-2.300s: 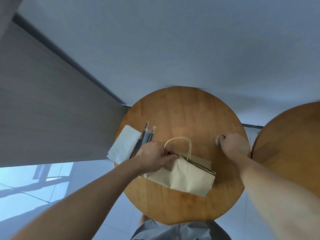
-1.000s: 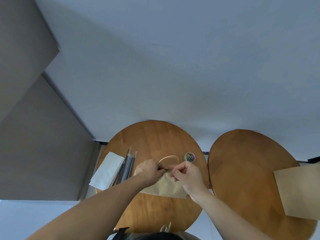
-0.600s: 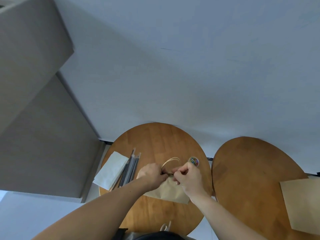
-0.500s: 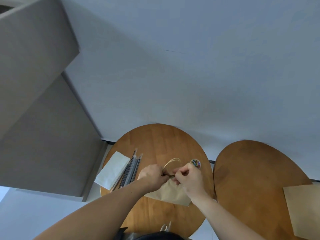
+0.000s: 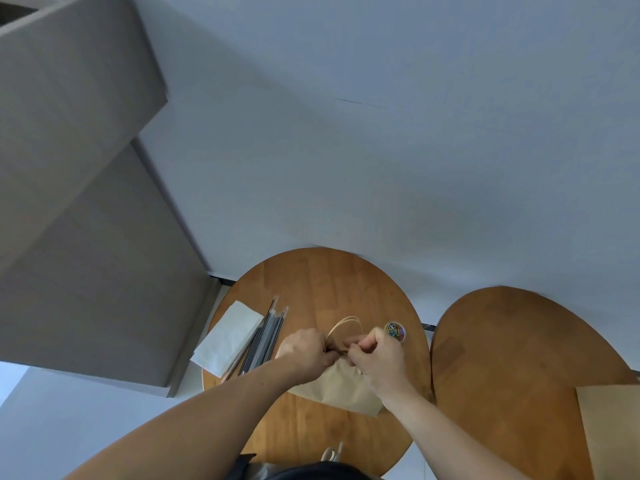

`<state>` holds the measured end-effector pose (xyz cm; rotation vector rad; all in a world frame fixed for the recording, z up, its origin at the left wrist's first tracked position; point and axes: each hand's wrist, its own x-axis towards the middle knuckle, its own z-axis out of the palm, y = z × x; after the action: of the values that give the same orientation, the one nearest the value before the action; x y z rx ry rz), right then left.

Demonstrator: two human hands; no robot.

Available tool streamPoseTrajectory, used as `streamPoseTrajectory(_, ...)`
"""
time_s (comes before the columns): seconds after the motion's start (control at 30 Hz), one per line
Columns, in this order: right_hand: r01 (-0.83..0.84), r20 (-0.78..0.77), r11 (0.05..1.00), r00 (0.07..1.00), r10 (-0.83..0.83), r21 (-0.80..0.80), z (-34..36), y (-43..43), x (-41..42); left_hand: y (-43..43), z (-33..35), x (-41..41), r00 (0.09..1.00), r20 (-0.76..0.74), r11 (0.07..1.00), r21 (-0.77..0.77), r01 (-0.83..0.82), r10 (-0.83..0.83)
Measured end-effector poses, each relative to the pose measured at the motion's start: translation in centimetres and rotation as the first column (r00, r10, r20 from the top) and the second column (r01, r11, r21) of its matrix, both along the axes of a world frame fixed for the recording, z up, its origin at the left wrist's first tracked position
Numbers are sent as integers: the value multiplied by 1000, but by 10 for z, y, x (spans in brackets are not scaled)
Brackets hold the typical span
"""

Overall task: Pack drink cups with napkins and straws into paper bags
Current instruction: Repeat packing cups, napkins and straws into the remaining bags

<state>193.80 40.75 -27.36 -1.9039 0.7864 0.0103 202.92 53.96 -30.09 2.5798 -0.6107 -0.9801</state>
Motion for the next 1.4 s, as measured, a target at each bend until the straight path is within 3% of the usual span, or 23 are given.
streamPoseTrajectory(0.2, 42, 27, 999, 999, -41, -5, -4, -1, -1, -2, -1, 1, 999, 20, 1000, -10, 27, -27)
streamPoseTrajectory(0.4, 71, 33, 988, 997, -76, 136, 0, 5, 0, -1, -1, 3, 999, 10, 999, -13, 52, -52)
streamPoseTrajectory(0.97, -6, 48, 999, 999, 3, 51, -3, 7, -10, -2, 6, 8, 994, 0, 993, -35, 112, -112)
streamPoseTrajectory(1.17, -100, 40, 982, 993, 108, -162, -2, -6, -13, -3, 4, 3, 961, 150, 970, -37, 241, -233)
streamPoseTrajectory(1.4, -202, 16, 954, 977, 210, -222, -8, -14, -9, -3, -1, 2, 933, 228, 955, -44, 294, -277)
